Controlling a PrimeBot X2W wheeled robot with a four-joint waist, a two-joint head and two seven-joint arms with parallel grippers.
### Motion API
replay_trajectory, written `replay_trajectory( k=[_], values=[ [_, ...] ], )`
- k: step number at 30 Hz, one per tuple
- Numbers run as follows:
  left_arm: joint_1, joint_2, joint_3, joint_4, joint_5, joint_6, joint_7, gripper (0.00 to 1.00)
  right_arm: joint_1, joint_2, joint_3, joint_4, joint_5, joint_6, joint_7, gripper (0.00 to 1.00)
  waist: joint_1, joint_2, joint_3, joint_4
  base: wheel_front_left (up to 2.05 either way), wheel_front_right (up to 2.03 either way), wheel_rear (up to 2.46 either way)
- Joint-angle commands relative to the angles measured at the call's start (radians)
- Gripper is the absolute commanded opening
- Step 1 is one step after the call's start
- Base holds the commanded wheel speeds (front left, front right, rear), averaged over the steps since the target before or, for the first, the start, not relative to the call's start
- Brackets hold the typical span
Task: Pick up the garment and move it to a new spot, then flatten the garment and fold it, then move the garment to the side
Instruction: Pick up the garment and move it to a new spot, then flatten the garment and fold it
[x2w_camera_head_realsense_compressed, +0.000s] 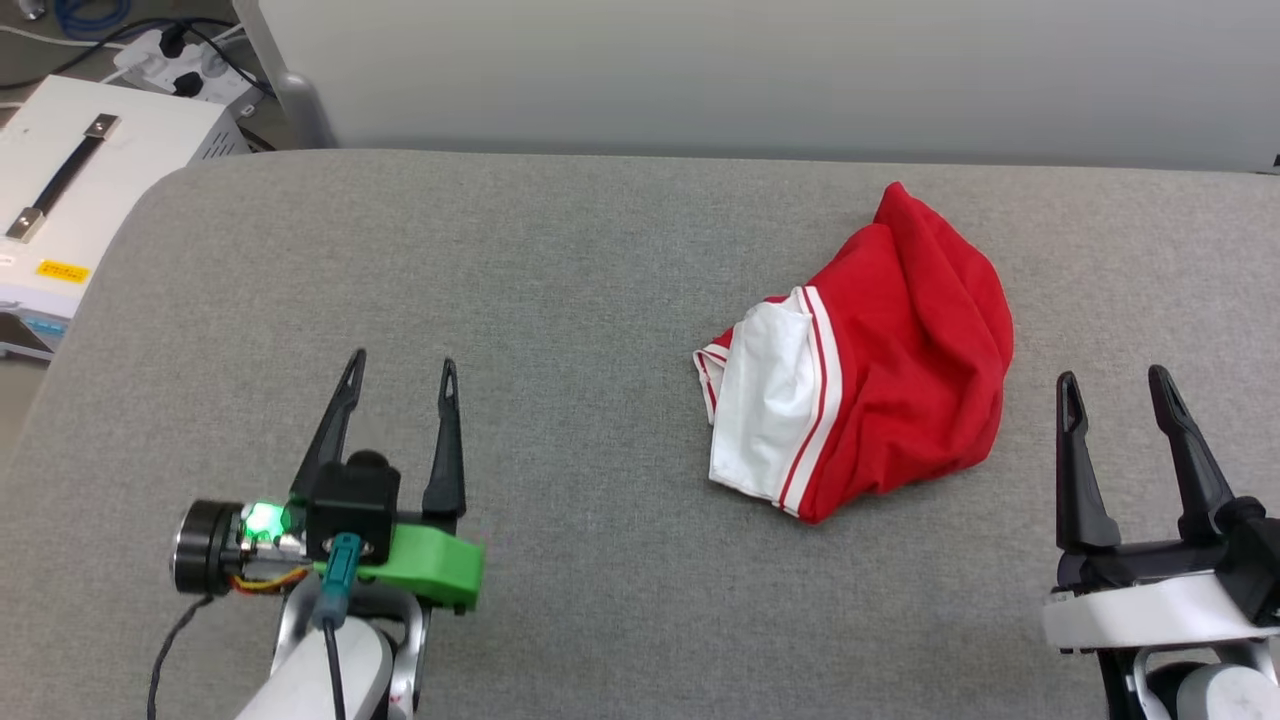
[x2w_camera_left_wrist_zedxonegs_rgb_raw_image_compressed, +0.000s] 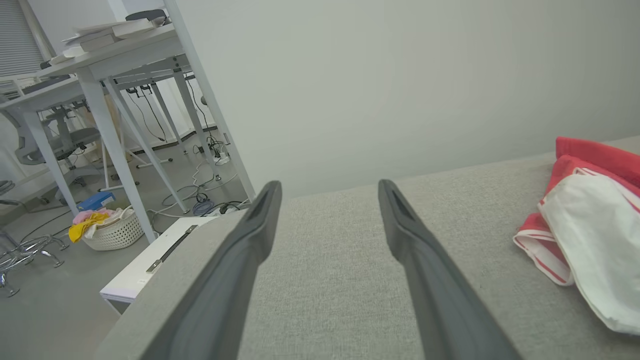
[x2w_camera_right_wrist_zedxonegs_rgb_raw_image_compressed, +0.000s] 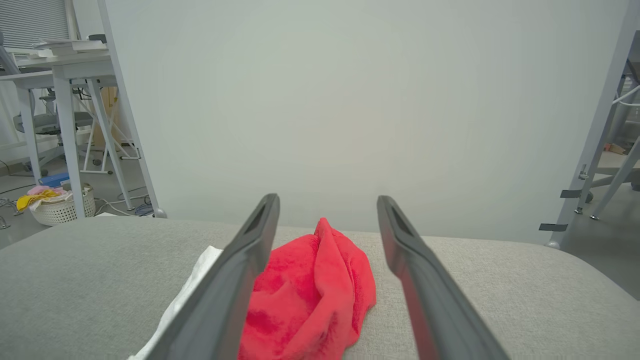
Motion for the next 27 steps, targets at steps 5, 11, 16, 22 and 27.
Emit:
replay_trajectory(
  k=[5, 11, 16, 22, 27],
  values=[
    [0.124, -0.055, 0.09, -0.006, 0.054, -0.04, -0.006, 1.0, 0.043, -0.001, 0.0, 0.039, -0.002, -0.001, -0.002, 1.0, 0.0, 0.0, -0.032, 0.003, 0.0, 0.0, 0.0],
    [0.218, -0.113, 0.179, -0.024, 0.103, -0.089, -0.006, 1.0, 0.073, -0.001, 0.011, 0.066, 0.004, -0.001, -0.002, 1.0, 0.0, 0.0, -0.054, -0.009, 0.0, 0.0, 0.0],
    [0.271, -0.157, 0.228, -0.028, 0.14, -0.134, -0.006, 1.0, 0.102, -0.001, 0.013, 0.083, 0.013, -0.001, -0.002, 1.0, 0.0, 0.0, -0.072, -0.015, 0.0, 0.0, 0.0],
    [0.305, -0.203, 0.269, -0.018, 0.178, -0.182, -0.006, 1.0, 0.124, -0.001, 0.023, 0.092, 0.024, -0.001, -0.002, 1.0, 0.0, 0.0, -0.083, -0.017, 0.0, 0.0, 0.0],
    [0.315, -0.228, 0.3, -0.009, 0.204, -0.212, -0.006, 1.0, 0.126, -0.001, 0.026, 0.094, 0.029, -0.001, -0.002, 1.0, 0.0, 0.0, -0.083, -0.019, 0.0, 0.0, 0.0]
  ],
)
